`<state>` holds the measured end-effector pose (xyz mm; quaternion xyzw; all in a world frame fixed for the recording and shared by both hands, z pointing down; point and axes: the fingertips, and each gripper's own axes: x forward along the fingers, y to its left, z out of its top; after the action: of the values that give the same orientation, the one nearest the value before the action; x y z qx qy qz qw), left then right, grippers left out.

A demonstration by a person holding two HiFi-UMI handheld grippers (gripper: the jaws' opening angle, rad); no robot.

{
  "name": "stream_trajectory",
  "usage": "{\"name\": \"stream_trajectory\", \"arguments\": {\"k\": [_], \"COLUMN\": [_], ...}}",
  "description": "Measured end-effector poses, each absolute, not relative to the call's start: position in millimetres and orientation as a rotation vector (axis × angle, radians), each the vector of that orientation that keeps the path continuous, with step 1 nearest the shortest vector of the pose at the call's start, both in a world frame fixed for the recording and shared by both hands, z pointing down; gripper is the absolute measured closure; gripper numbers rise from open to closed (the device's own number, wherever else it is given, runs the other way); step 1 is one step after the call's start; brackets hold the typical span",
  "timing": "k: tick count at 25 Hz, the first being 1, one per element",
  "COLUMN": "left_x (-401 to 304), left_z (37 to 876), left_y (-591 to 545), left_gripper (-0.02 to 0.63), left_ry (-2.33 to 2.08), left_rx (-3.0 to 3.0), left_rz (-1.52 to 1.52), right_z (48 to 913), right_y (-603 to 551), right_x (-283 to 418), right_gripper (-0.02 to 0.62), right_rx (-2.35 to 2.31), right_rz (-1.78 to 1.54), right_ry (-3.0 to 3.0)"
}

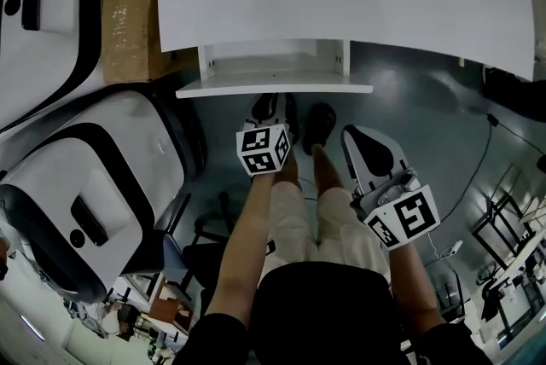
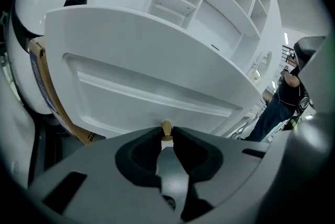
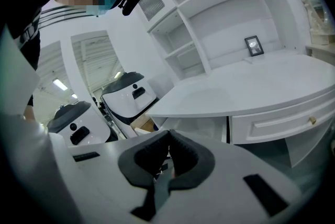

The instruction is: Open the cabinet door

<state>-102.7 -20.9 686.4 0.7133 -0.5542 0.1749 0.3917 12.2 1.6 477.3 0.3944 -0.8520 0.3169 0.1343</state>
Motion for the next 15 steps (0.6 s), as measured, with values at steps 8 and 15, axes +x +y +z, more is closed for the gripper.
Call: {"name": "stream_trajectory", "arguments": {"k": [8, 15], "left_x": [-101.3, -102.0], "left_z": [686.4, 686.4], "left_y": [5.8, 30.8], "left_gripper": [0.525, 0.525], "left_ry": [-1.421, -1.417], "left_rx": [1.810, 1.807], "left_rz": [0.439, 0.447], "right_z": [476.3, 472.9], "right_y": [12.7, 25.2], "right_x": [20.1, 17.3], "right_gripper": [0.578, 0.578], "right_rx": [1.109, 1.080], "right_rz": [0.911, 0.904], "right_ry": [-2.483, -2.498]}}
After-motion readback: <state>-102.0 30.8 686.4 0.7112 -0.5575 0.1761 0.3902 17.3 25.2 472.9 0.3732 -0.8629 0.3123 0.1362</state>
